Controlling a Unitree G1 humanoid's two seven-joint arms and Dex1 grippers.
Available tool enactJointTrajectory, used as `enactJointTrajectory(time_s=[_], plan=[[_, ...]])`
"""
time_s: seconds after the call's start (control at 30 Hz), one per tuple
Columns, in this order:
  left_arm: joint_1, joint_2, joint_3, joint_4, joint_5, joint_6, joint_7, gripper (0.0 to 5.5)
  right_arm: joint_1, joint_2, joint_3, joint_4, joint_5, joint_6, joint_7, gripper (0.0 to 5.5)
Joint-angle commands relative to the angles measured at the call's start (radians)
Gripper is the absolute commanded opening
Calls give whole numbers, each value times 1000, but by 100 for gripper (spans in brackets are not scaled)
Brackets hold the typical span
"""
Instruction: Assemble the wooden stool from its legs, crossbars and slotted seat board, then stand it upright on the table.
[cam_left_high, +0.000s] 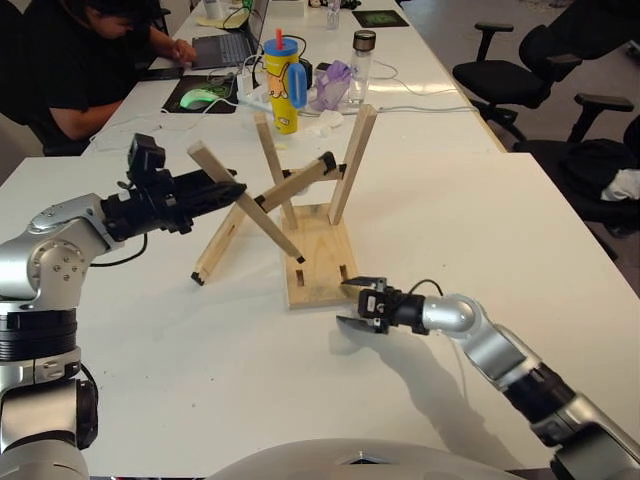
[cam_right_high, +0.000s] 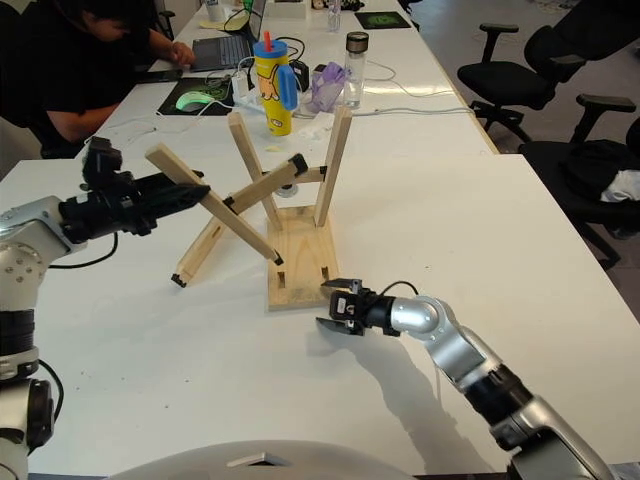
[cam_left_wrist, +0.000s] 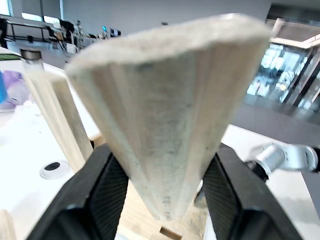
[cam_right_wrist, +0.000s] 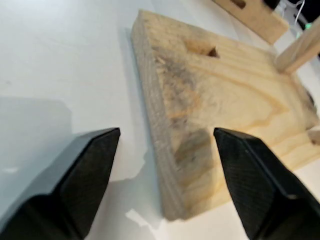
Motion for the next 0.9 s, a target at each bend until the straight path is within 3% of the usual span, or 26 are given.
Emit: enactJointTrajectory(time_s=[0.03,0.2,0.43,0.9], plan=[[2,-4,-4,-29,26,-31,-15,206,-35,26,-26,124,-78,-27,-39,348],[24,-27,-30,-64,59,-59,-11,206,-6,37,-67,89,-17,-45,20,348],[30,-83,-106,-100,141,-133,5,206,87,88,-147,-46,199,139,124,348],[-39,-27,-157,-3,245,-178,-99,206,22,165,-145,85,119,214,90,348]])
